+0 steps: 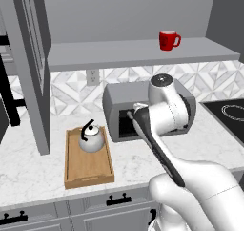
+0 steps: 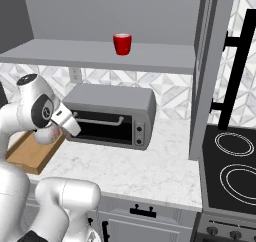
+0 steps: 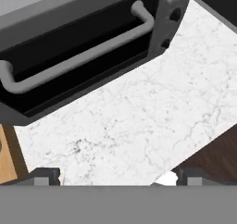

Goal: Pick the kettle from the counter and place it on the tray. Then pick the mug from the cabinet and place it on the tray. Then close the cabinet doors.

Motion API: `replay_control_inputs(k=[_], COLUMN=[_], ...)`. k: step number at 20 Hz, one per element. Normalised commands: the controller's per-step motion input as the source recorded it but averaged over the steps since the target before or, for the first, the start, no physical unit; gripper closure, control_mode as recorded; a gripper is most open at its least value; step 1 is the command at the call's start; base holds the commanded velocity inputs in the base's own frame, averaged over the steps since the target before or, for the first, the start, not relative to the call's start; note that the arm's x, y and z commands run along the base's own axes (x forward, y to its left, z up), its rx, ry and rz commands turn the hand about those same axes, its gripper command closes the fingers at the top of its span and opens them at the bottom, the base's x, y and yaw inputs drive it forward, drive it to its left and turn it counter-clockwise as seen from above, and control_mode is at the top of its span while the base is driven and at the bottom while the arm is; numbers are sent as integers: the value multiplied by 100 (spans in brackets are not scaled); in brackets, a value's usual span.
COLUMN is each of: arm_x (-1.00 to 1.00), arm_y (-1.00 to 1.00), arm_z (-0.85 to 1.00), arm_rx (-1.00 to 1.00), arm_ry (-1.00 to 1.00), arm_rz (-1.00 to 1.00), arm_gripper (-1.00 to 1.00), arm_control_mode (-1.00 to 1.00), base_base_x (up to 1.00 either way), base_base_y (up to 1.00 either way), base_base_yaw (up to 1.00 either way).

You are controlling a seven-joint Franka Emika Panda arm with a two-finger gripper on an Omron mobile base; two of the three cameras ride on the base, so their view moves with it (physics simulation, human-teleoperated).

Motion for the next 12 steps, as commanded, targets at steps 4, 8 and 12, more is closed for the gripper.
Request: replay_control_inputs(k=[4,8,12], arm_x=[0,0,0], arm_y=[-74,-66,-53], arm_z=[51,67,86], arm_rx=[0,0,0], arm_ry=[-20,-29,-34], arm_rz=[0,3,4], arm_gripper=[-100,-100,-100], arm_control_mode=[-100,-100,-100], base_base_x=[0,0,0], base_base_y=[0,0,0], base_base_yaw=[0,0,0])
